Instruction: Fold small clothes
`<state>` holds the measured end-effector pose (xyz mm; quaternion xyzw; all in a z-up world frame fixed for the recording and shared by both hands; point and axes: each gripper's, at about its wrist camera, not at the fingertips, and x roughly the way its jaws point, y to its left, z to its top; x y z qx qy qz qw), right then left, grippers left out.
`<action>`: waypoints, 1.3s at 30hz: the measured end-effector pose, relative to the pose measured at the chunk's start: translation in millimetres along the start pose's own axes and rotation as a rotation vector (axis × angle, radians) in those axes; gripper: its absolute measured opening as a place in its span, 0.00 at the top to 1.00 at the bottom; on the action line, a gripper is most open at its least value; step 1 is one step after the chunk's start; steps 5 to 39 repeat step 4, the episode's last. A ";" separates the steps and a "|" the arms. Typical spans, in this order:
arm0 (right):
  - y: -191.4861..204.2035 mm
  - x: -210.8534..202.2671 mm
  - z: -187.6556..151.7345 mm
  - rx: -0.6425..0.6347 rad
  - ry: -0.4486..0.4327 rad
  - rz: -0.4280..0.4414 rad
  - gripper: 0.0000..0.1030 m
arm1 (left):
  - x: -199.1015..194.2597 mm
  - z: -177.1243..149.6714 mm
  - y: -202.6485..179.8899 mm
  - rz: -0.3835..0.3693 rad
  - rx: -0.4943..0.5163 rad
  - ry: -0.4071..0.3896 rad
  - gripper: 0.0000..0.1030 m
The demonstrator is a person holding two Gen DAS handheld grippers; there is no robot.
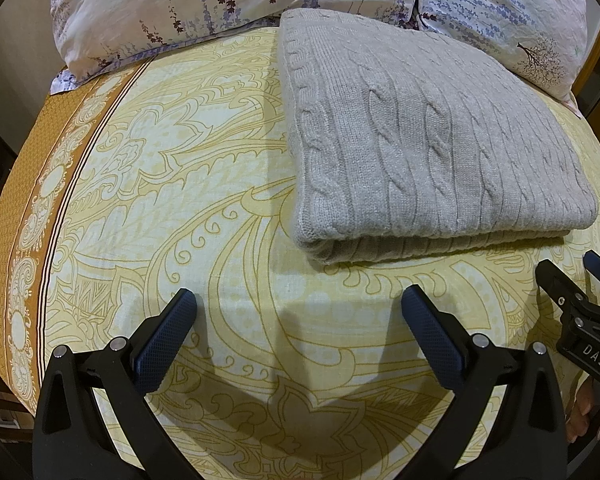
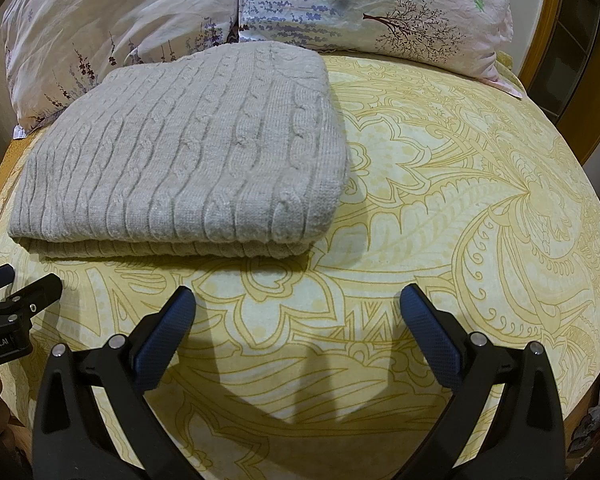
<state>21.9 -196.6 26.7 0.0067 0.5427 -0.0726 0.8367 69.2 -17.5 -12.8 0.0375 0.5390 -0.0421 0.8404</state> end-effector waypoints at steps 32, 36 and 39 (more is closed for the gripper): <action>0.1 0.0 -0.1 0.000 0.000 0.000 0.02 | 0.0 0.0 0.0 0.000 0.000 0.000 0.01; 0.1 0.0 -0.1 0.000 0.000 0.000 0.02 | 0.0 0.0 0.0 0.000 0.000 0.000 0.01; 0.1 0.0 -0.1 0.000 0.000 0.000 0.02 | 0.0 0.0 0.0 0.000 0.000 0.000 0.01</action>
